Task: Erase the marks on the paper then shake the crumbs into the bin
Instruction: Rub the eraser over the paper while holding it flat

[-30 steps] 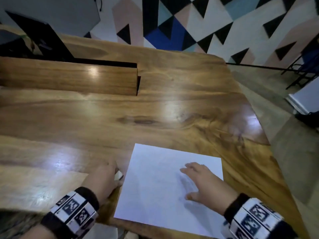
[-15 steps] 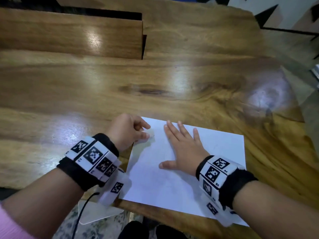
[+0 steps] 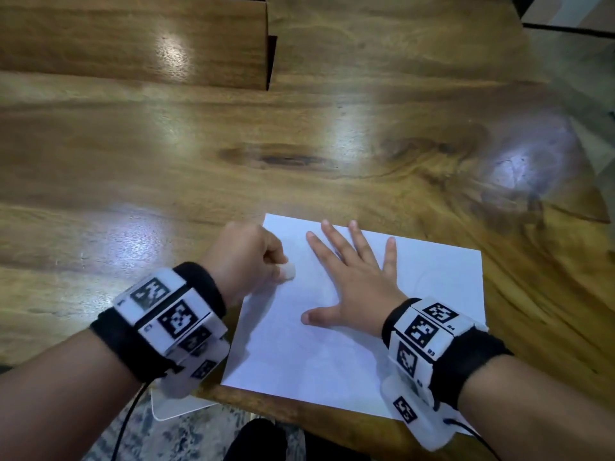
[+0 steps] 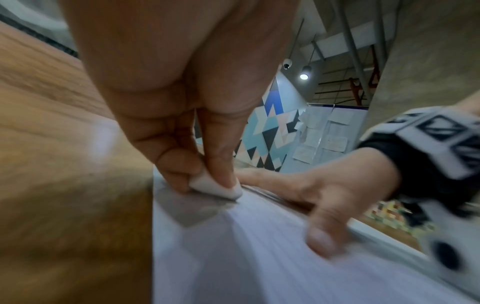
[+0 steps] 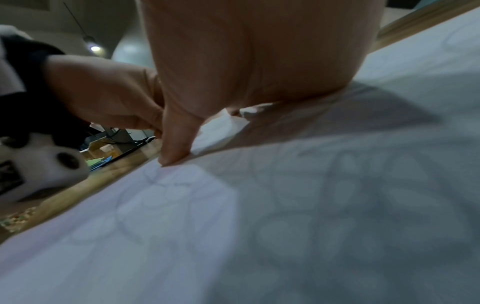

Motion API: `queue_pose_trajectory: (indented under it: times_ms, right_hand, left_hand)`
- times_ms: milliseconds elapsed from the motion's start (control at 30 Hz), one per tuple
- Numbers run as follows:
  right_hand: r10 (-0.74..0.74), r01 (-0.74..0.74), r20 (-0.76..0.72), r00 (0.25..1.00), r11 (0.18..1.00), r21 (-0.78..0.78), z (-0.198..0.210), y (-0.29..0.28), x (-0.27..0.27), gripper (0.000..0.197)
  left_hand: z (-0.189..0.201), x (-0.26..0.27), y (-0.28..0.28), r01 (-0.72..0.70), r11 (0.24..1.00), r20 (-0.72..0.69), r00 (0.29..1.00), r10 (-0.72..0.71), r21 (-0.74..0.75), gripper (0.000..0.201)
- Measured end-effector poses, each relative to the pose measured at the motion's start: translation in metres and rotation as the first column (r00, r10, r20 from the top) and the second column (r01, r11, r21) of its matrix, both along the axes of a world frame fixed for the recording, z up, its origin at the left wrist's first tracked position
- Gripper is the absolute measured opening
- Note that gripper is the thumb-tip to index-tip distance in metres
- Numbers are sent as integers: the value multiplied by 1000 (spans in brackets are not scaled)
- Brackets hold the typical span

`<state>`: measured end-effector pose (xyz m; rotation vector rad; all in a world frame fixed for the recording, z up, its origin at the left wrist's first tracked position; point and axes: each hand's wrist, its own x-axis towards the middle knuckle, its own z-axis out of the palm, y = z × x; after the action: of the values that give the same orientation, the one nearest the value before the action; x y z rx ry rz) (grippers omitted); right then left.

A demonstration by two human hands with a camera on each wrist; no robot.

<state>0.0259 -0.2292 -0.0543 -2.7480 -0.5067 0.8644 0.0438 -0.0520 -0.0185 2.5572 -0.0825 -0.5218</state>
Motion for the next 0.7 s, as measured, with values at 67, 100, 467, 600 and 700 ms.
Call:
queue_pose_trajectory:
  times_ms: [67, 100, 467, 600, 700]
  right_hand:
    - [0, 0, 5, 1000, 1000, -7, 0, 0, 0, 113]
    - [1, -1, 7, 1000, 1000, -14, -1, 0, 0, 114]
    - [-14, 15, 12, 1000, 999, -47, -2, 8, -1, 117]
    - [-5, 5, -3, 1000, 998, -66, -2, 8, -2, 120]
    - [-1, 0, -8, 1000, 997, -79, -2, 8, -1, 121]
  left_hand:
    - [-1, 19, -5, -60, 998, 37, 997, 61, -25, 18]
    - [-1, 28, -9, -87, 996, 57, 994, 89, -32, 18]
    - [-6, 28, 2, -153, 985, 86, 983, 159, -74, 18]
    - [-6, 20, 8, -72, 996, 21, 997, 73, -47, 23]
    - [-8, 2, 15, -16, 997, -93, 996, 9, -76, 20]
